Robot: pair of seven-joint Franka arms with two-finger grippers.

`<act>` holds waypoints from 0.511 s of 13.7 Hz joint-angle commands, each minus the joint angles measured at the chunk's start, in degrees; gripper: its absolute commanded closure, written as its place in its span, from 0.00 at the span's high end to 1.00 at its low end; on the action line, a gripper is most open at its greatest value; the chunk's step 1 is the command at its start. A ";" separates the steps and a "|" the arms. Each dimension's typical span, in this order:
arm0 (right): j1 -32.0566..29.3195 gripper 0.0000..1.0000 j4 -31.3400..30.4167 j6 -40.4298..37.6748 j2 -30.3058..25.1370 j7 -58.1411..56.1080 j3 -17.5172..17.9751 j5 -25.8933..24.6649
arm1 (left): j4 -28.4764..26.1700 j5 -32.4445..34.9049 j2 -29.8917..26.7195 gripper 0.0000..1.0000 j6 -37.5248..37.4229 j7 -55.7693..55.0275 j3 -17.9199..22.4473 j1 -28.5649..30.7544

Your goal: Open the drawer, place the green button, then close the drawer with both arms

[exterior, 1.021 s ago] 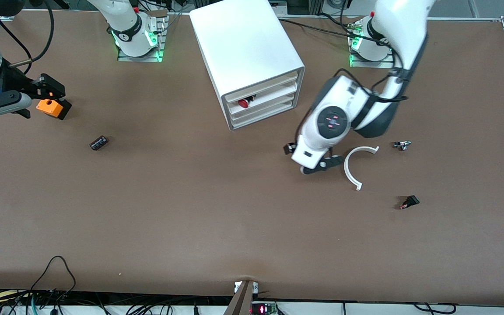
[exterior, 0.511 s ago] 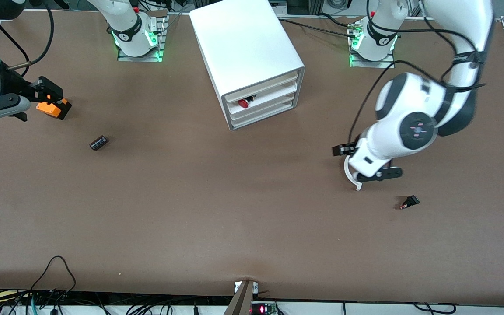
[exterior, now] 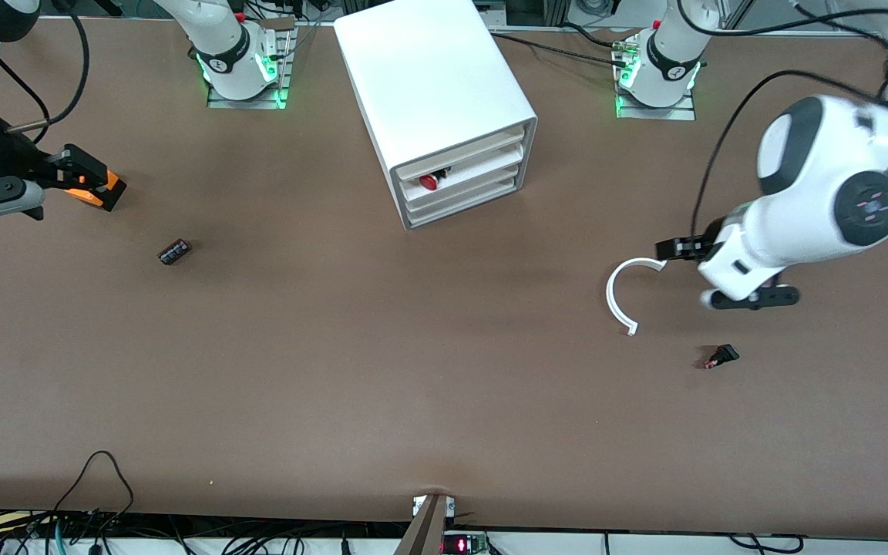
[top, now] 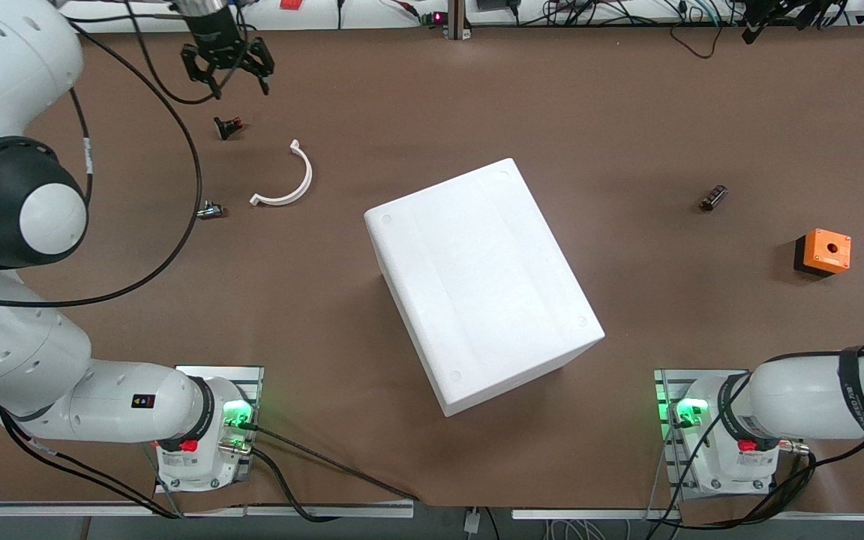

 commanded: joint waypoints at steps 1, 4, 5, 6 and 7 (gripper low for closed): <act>0.00 1.00 1.44 -1.81 0.39 1.45 1.05 -0.44 | -1.01 0.90 -4.78 1.00 -3.93 5.36 1.95 2.28; -0.08 1.00 1.44 -1.72 0.39 1.27 0.96 -0.53 | -1.27 0.98 -8.74 1.00 -6.31 10.89 3.96 4.49; -0.08 1.00 1.44 -1.72 0.39 1.27 0.96 -0.61 | -1.36 0.98 -9.79 1.00 -6.67 12.56 4.84 4.84; -0.08 1.00 1.44 -1.72 0.39 1.27 0.96 -0.70 | -1.45 0.98 -10.67 1.00 -6.84 13.97 5.29 5.45; -0.08 1.00 1.44 -1.64 0.39 1.27 0.96 -0.70 | -1.53 3.07 -11.12 1.00 -6.85 15.46 5.73 5.63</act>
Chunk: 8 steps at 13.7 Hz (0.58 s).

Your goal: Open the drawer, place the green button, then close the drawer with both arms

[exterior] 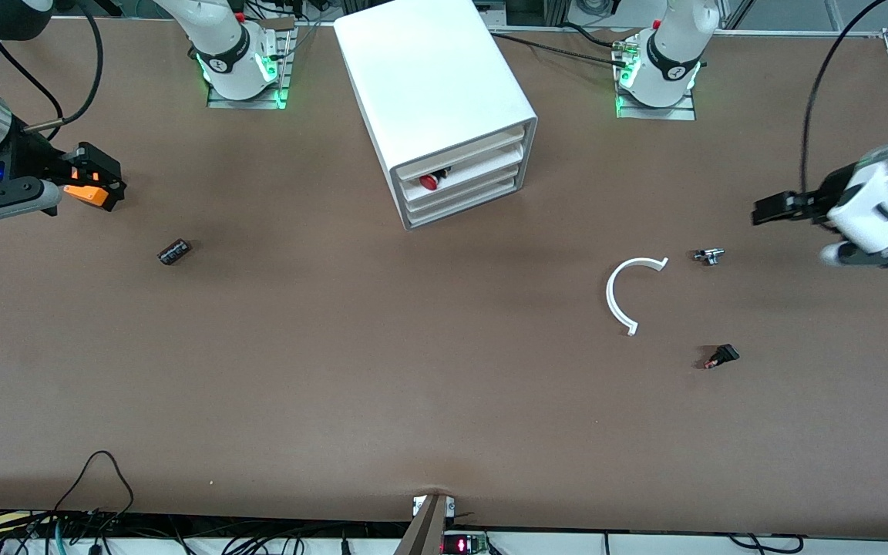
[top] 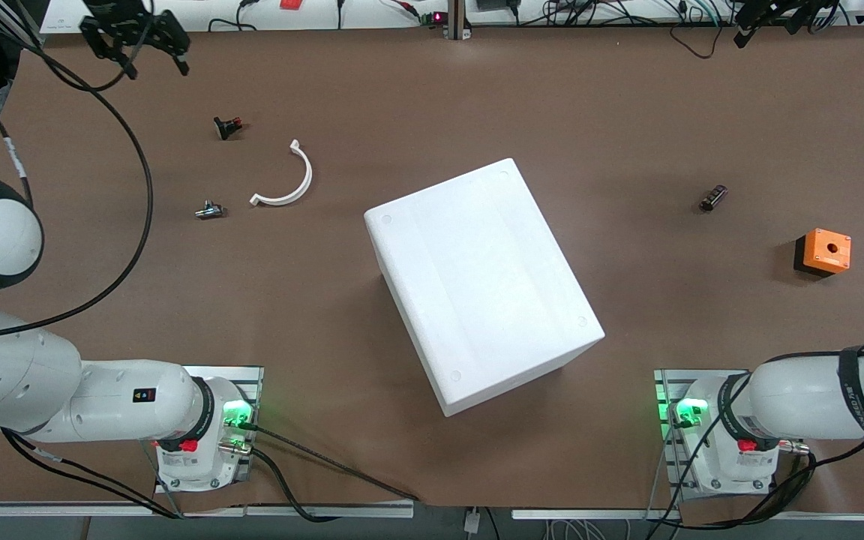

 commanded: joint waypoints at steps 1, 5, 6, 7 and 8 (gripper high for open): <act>-0.16 1.00 1.36 -1.27 0.33 0.69 0.16 -0.70 | -1.78 5.23 -2.93 1.00 -0.32 5.02 0.47 0.41; -0.25 1.00 1.36 -1.10 0.42 0.69 0.07 -0.61 | -5.03 5.79 -8.02 1.00 -0.40 5.56 0.91 1.38; -0.25 1.00 1.36 -1.01 0.42 0.69 0.07 -0.61 | -5.04 5.79 -8.82 1.00 -0.58 5.48 0.83 1.38; -0.25 1.00 1.36 -0.92 0.42 0.69 0.07 -0.35 | -5.04 5.61 -9.52 1.00 -0.32 5.48 0.83 1.38; -0.25 1.00 1.36 -0.83 0.42 0.69 0.07 -0.35 | -5.65 5.00 -10.66 1.00 -0.31 5.39 0.83 1.47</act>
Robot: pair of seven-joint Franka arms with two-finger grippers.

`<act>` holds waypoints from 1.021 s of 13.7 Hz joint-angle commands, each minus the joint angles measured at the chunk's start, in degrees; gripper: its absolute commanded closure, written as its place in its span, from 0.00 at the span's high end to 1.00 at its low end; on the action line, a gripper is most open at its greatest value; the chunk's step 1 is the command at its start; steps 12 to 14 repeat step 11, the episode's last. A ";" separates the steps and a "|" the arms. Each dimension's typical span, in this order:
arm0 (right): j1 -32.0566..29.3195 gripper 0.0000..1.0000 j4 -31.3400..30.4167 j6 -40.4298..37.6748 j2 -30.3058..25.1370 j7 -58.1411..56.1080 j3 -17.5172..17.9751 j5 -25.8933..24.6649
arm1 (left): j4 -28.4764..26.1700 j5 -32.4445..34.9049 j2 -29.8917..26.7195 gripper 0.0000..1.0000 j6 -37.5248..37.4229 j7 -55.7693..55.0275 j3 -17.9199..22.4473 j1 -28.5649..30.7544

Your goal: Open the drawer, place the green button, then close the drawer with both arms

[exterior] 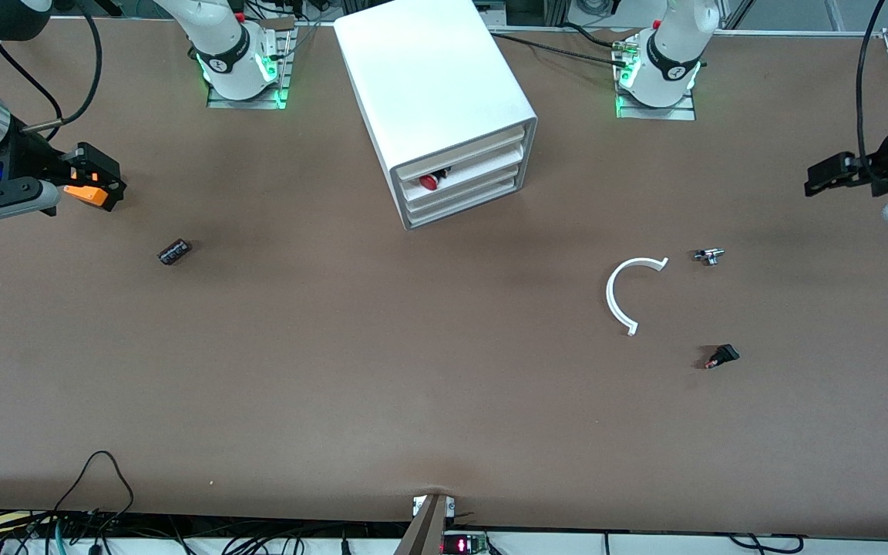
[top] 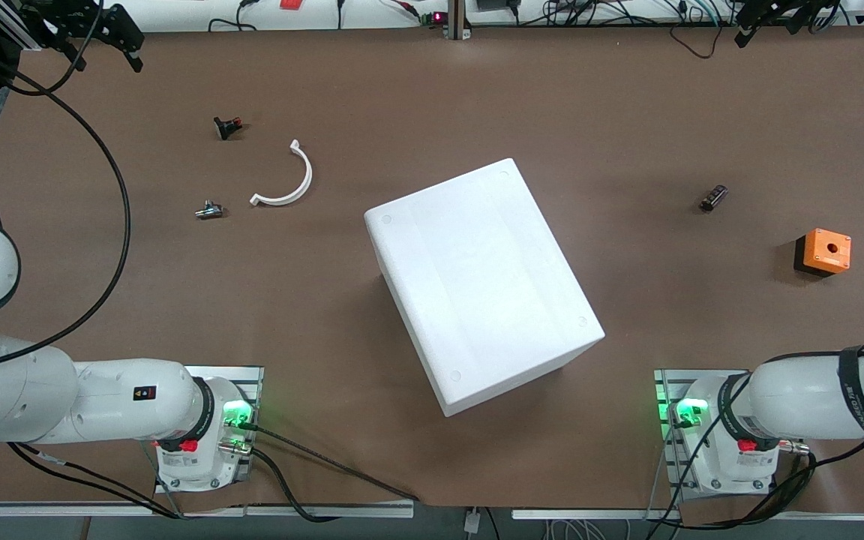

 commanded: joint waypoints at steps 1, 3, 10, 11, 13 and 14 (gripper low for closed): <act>-0.24 1.00 1.31 -0.83 0.38 0.67 0.13 -0.35 | -4.54 0.51 -6.02 1.00 0.53 1.09 -0.21 0.17; -0.24 1.00 1.31 -0.83 0.38 0.67 0.22 -0.35 | -7.88 -0.89 -9.97 1.00 0.97 0.47 -0.39 0.17; -0.24 1.00 1.31 -0.74 0.38 0.67 0.04 -0.35 | -9.13 -2.48 -11.22 1.00 2.12 1.17 -0.48 0.17; -0.33 1.00 1.31 -0.74 0.38 0.67 0.04 -0.26 | -9.13 -2.48 -11.31 1.00 2.03 1.26 -0.56 0.17; -0.33 1.00 1.31 -0.74 0.38 0.67 0.04 -0.26 | -9.13 -2.48 -11.31 1.00 2.03 1.26 -0.56 0.17; -0.33 1.00 1.31 -0.74 0.38 0.67 0.04 -0.26 | -9.13 -2.48 -11.31 1.00 2.03 1.26 -0.56 0.17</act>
